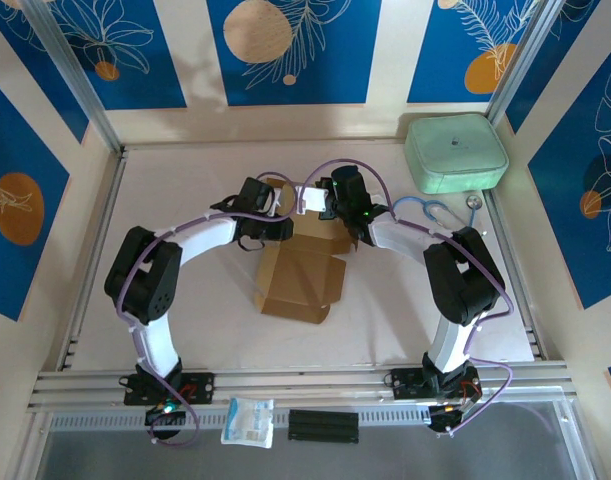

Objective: Fold the paper box

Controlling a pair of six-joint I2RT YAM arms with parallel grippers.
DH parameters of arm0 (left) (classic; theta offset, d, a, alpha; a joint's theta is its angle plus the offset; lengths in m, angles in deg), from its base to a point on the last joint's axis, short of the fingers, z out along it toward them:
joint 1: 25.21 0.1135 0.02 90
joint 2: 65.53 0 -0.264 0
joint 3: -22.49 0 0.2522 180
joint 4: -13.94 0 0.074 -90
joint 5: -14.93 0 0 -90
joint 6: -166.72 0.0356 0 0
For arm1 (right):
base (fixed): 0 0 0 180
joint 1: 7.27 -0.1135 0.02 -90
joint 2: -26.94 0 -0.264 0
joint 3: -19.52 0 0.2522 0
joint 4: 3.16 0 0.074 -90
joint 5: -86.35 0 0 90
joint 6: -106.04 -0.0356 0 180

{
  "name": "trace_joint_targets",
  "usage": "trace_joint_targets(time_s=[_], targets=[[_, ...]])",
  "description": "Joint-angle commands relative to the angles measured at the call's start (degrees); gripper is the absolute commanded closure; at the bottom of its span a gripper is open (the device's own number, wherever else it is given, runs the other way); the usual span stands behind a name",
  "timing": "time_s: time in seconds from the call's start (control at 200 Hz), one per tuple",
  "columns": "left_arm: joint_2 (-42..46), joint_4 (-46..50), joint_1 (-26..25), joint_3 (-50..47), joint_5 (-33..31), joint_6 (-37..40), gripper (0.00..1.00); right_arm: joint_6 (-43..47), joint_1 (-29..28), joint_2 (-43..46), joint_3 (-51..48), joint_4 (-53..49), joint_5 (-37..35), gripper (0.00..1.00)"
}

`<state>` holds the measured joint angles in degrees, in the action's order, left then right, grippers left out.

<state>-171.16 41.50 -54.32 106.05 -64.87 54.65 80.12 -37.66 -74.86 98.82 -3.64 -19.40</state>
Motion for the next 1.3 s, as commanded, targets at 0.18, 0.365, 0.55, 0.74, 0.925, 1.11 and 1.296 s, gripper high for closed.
trace_joint_targets(time_s=[0.18, 0.365, 0.55, 0.74, 0.925, 1.11, 1.296], targets=[[-3.11, -6.98, 0.38, -1.61, 12.55, -5.33, 0.57, -1.01, -0.84, 0.23, 1.42, 0.34, -1.42, 1.00], [-2.61, -11.21, 0.36, -3.89, 14.02, -7.87, 0.59, -0.47, -0.86, 0.74, 1.00, 0.18, -1.56, 1.00], [9.54, -8.15, 2.66, -5.83, 8.85, -3.96, 0.44, 1.13, -0.66, 1.33, 0.60, 0.45, -2.01, 1.00], [14.79, 8.48, 9.13, 1.23, -0.02, 3.03, 0.41, 1.20, -0.70, 1.94, 0.82, 0.19, -1.65, 1.00], [7.56, 18.88, 13.30, 12.31, 2.37, 8.83, 0.41, 1.12, -1.07, 1.75, 1.07, -0.02, -1.74, 1.00], [-2.00, 23.10, 13.81, 21.34, 13.74, 9.52, 0.43, 3.66, -1.69, 1.28, 1.67, -0.08, -2.78, 1.00], [-3.76, 21.51, 13.81, 21.54, 13.28, 6.25, 0.65, 5.68, -2.50, 1.36, 3.63, 0.56, -3.85, 1.00]])
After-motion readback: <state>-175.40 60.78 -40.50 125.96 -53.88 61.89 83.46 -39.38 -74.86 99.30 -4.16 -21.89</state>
